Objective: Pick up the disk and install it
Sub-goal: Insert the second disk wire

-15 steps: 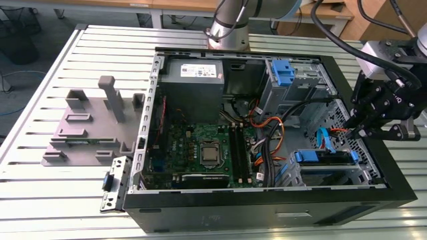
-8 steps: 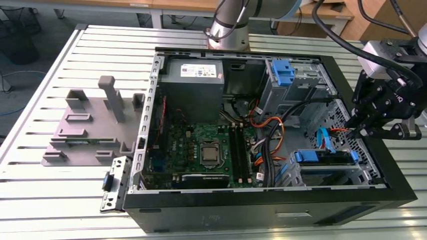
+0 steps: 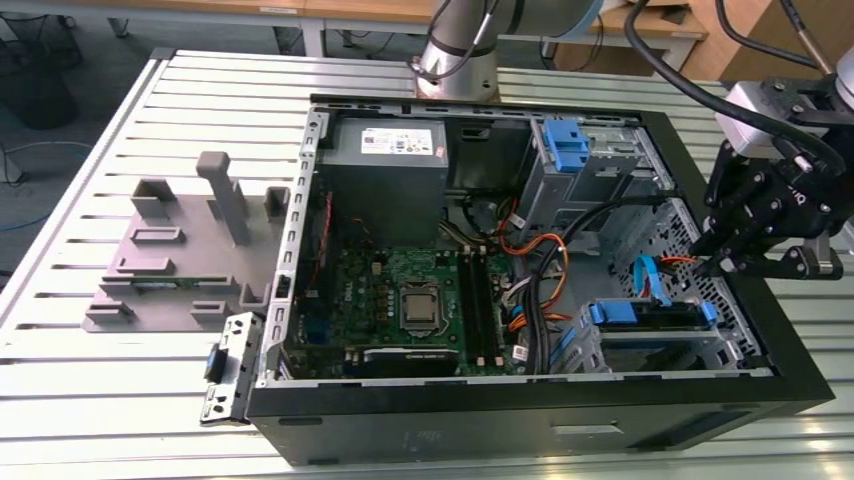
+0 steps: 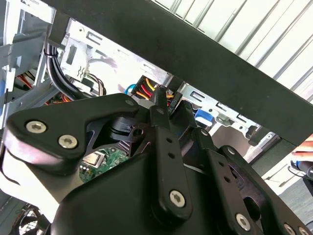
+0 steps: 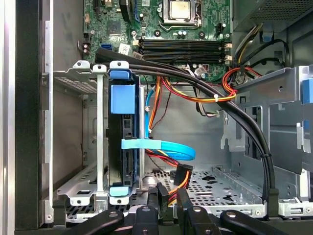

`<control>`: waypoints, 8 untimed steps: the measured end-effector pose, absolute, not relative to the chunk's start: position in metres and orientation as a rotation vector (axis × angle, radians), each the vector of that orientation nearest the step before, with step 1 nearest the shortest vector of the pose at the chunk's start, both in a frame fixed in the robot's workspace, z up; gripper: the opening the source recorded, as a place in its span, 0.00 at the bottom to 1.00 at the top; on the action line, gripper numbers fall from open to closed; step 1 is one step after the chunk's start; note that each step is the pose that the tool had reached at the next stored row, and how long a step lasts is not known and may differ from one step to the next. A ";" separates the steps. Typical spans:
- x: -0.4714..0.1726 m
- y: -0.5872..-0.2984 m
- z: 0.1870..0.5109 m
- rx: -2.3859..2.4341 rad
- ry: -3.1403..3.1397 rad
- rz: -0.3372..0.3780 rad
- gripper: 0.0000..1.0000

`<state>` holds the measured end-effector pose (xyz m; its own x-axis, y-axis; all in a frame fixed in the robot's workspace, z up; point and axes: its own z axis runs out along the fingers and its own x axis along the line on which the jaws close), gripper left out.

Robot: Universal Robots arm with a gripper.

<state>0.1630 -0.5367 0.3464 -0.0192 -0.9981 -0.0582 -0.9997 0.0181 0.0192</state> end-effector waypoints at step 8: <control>0.163 -0.537 0.346 -2.180 2.221 0.085 0.19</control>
